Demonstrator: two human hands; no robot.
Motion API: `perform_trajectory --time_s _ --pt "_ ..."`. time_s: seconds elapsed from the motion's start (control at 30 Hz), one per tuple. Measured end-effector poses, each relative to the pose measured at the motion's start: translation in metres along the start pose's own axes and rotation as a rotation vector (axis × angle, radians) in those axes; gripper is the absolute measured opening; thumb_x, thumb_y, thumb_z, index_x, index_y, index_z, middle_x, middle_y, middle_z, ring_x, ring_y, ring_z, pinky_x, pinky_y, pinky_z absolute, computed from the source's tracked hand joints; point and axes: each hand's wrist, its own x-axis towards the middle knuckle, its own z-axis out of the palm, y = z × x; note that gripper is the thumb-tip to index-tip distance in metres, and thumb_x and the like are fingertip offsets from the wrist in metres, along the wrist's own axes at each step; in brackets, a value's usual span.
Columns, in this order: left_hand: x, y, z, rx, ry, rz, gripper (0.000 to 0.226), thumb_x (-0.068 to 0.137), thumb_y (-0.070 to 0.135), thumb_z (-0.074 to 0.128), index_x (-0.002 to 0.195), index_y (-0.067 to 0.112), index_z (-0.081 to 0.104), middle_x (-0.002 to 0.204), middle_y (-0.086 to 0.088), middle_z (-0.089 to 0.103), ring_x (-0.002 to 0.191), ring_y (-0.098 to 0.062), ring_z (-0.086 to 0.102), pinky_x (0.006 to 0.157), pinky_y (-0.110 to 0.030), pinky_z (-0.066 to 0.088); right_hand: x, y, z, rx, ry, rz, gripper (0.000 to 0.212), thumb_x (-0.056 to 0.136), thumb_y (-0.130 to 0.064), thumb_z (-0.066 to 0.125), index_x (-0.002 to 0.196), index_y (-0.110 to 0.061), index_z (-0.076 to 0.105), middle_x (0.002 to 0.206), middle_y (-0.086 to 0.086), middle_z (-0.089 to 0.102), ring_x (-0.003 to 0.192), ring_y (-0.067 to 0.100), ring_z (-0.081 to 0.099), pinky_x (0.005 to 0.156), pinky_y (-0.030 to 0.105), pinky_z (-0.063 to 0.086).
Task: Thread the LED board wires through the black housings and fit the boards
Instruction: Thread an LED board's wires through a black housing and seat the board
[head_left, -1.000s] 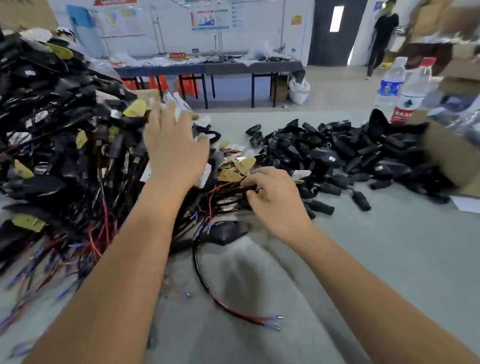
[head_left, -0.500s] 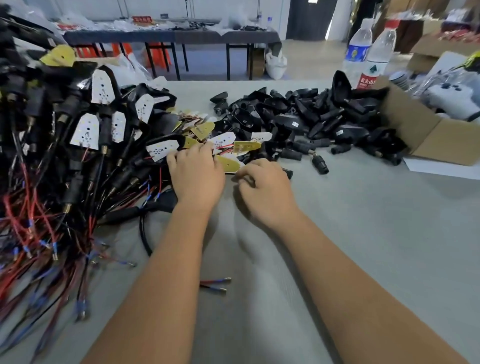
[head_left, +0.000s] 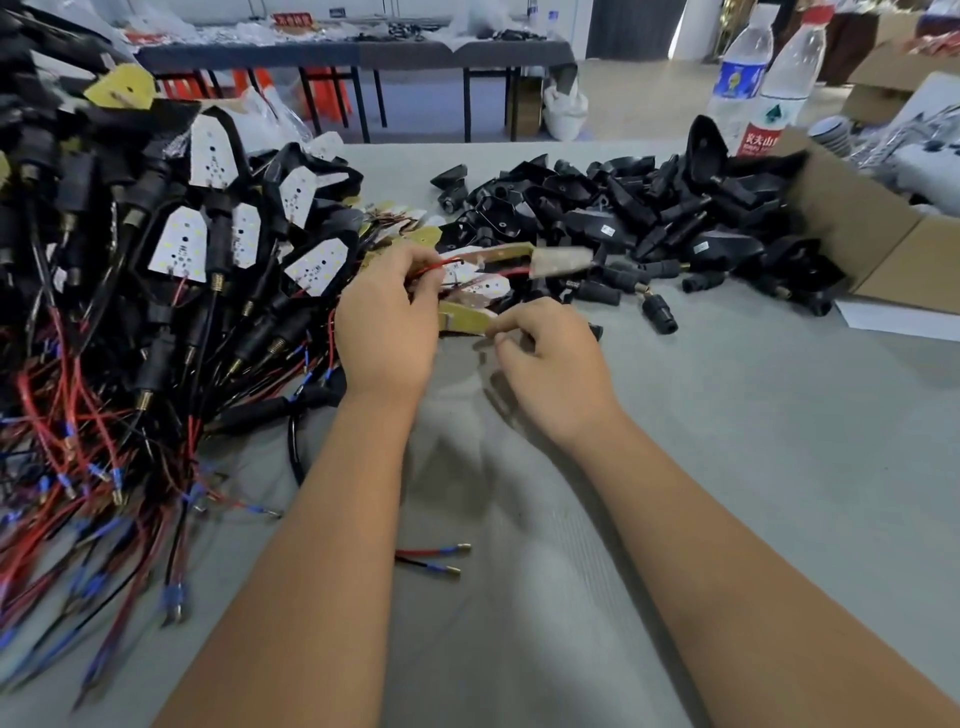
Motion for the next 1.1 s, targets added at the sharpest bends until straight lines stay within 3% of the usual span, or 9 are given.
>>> perform_trajectory --time_s 0.1,0.17,0.27,0.37,0.5,0.67,0.87,0.97,1.1 --pt "-0.004 0.006 0.001 -0.078 0.013 -0.023 0.015 0.087 0.021 0.065 0.097 0.021 0.077 0.085 0.013 0.073 0.084 -0.002 0.064 0.079 -0.02 0.051 -0.002 -0.004 -0.003 0.156 -0.001 0.096 0.019 0.091 -0.011 0.055 0.09 -0.017 0.073 0.085 -0.005 0.066 0.086 0.014 0.06 0.077 0.029 0.045" --pt "-0.005 0.008 0.001 -0.112 0.009 -0.041 0.017 0.086 0.022 0.066 0.098 0.021 0.078 0.084 0.02 0.071 0.086 -0.001 0.065 0.08 -0.017 0.05 -0.002 -0.007 -0.004 0.367 -0.016 0.175 0.016 0.094 -0.015 0.056 0.095 -0.021 0.07 0.086 0.003 0.069 0.077 0.013 0.062 0.072 0.027 0.048" --pt "-0.008 0.013 0.001 -0.127 -0.014 0.018 0.016 0.086 0.017 0.066 0.097 0.016 0.078 0.092 0.012 0.073 0.09 -0.011 0.068 0.087 -0.032 0.053 0.001 -0.014 -0.006 0.879 -0.03 0.256 0.02 0.097 -0.01 0.055 0.116 -0.009 0.061 0.077 0.012 0.061 0.052 0.011 0.054 0.05 0.02 0.045" --pt "-0.014 0.021 0.005 -0.039 -0.081 0.132 0.017 0.086 0.017 0.064 0.096 0.015 0.078 0.094 0.0 0.074 0.09 -0.02 0.068 0.08 -0.041 0.053 0.004 -0.018 -0.006 1.262 -0.012 0.287 0.022 0.096 -0.003 0.054 0.118 -0.008 0.058 0.072 0.006 0.059 0.052 0.011 0.051 0.048 0.02 0.045" --pt "-0.015 0.025 0.006 -0.027 -0.106 0.14 0.017 0.089 0.015 0.065 0.1 0.014 0.078 0.096 -0.002 0.074 0.093 -0.022 0.067 0.08 -0.043 0.051 0.005 -0.015 -0.007 1.253 0.02 0.266 0.015 0.093 0.002 0.055 0.101 -0.009 0.062 0.07 0.001 0.058 0.056 0.009 0.051 0.058 0.017 0.047" --pt "-0.016 0.026 0.006 -0.008 -0.117 0.179 0.017 0.09 0.017 0.064 0.1 0.017 0.078 0.094 0.0 0.074 0.09 -0.019 0.068 0.078 -0.042 0.052 0.005 -0.018 -0.005 1.247 0.089 0.267 0.01 0.092 0.003 0.057 0.096 -0.006 0.06 0.081 0.005 0.062 0.069 0.011 0.057 0.067 0.019 0.049" --pt "-0.004 0.019 -0.004 -0.145 -0.241 0.108 0.02 0.083 0.016 0.07 0.097 0.029 0.077 0.088 0.016 0.074 0.084 0.0 0.068 0.081 -0.032 0.056 0.01 -0.023 -0.002 1.302 0.133 0.274 0.012 0.096 -0.001 0.054 0.092 -0.012 0.056 0.079 0.006 0.063 0.065 0.011 0.058 0.063 0.019 0.049" --pt "0.005 0.007 -0.014 -0.052 -0.368 0.037 0.023 0.078 0.022 0.072 0.1 0.027 0.077 0.086 0.016 0.073 0.082 0.002 0.067 0.084 -0.027 0.055 0.019 -0.014 -0.015 1.405 0.256 0.326 0.013 0.1 -0.006 0.049 0.093 -0.017 0.05 0.089 0.01 0.069 0.068 0.012 0.062 0.062 0.02 0.051" --pt "0.011 -0.007 -0.026 0.158 -0.46 -0.033 0.018 0.087 0.029 0.068 0.102 0.032 0.076 0.096 0.013 0.073 0.09 -0.013 0.069 0.086 -0.036 0.054 0.023 0.023 -0.057 1.566 0.523 0.454 0.008 0.101 -0.01 0.049 0.1 -0.017 0.051 0.087 0.009 0.073 0.068 0.012 0.066 0.066 0.02 0.055"
